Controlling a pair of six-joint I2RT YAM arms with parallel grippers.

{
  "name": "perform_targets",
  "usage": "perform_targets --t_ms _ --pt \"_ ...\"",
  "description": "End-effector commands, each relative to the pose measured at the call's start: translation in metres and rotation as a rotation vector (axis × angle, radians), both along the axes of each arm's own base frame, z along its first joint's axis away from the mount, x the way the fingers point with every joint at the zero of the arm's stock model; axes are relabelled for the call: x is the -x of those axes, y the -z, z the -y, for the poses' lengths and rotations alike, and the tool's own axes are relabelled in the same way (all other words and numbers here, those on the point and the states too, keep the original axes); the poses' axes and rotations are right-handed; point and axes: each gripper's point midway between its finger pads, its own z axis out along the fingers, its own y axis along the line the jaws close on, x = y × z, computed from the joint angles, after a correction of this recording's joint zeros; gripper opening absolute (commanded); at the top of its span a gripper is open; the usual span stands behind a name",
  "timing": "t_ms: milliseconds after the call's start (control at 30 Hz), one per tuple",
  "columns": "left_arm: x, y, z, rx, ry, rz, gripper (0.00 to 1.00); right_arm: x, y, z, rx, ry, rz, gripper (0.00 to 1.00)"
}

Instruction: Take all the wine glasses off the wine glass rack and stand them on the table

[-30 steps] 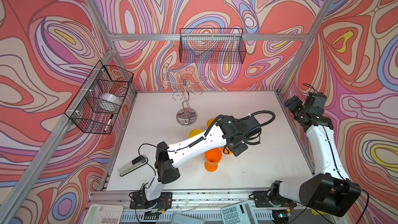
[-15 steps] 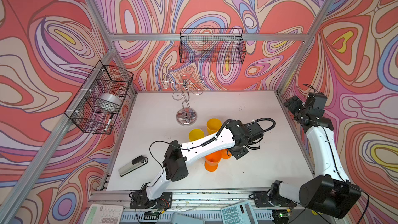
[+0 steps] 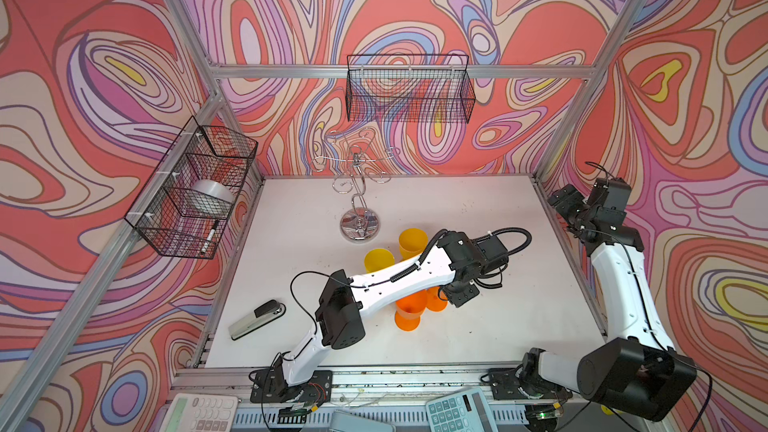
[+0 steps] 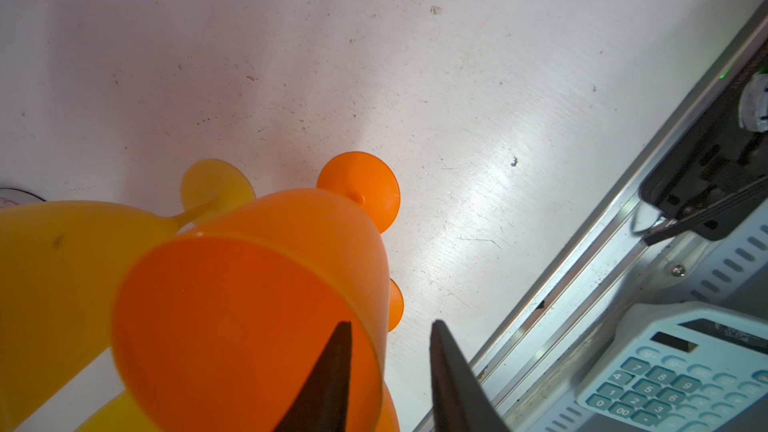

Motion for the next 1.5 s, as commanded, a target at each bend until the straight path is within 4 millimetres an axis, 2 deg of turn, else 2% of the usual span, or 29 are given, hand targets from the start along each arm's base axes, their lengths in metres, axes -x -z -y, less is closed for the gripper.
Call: perform_targets --t_ms 0,133,333,433,600,733,933,1067,1200,1267,1367,1467 --pt "-0.009 -0.015 -0.004 0.002 -0.003 0.035 0.68 0.0 -0.006 0.001 0.012 -0.006 0.013 0.96" --pt "-0.017 -0.043 -0.001 0.065 -0.012 0.091 0.88 0.0 -0.009 0.0 0.014 -0.009 0.016 0.96" --pt "-0.034 -0.099 -0.004 0.204 -0.066 0.21 0.96 -0.004 -0.013 -0.007 0.008 -0.058 0.033 0.98" --pt "-0.048 -0.139 -0.016 0.32 -0.141 0.296 0.99 -0.008 -0.014 -0.014 -0.002 -0.097 0.046 0.99" --pt "-0.065 -0.204 -0.05 0.59 -0.27 0.385 1.0 -0.016 -0.026 -0.028 0.023 -0.149 0.077 0.99" --pt "-0.081 -0.239 -0.103 0.661 -0.411 0.514 1.0 -0.025 -0.038 -0.051 0.115 -0.209 0.083 0.99" --pt "-0.09 -0.262 -0.186 0.65 -0.606 0.71 1.0 -0.036 -0.047 -0.095 0.279 -0.315 0.097 0.98" --pt "-0.083 -0.269 -0.247 0.695 -0.725 0.789 1.0 -0.031 -0.051 -0.106 0.404 -0.322 0.129 0.96" --pt "-0.077 -0.253 -0.307 0.654 -0.853 0.877 1.0 -0.018 -0.054 -0.107 0.492 -0.294 0.19 0.95" --pt "-0.074 -0.236 -0.332 0.634 -0.929 0.904 1.0 -0.011 -0.051 -0.106 0.521 -0.273 0.221 0.95" --pt "-0.068 -0.213 -0.36 0.611 -1.02 0.942 1.0 -0.002 -0.043 -0.101 0.543 -0.237 0.242 0.95" --pt "-0.065 -0.192 -0.37 0.609 -1.034 0.98 1.0 0.006 -0.032 -0.099 0.553 -0.213 0.255 0.95"
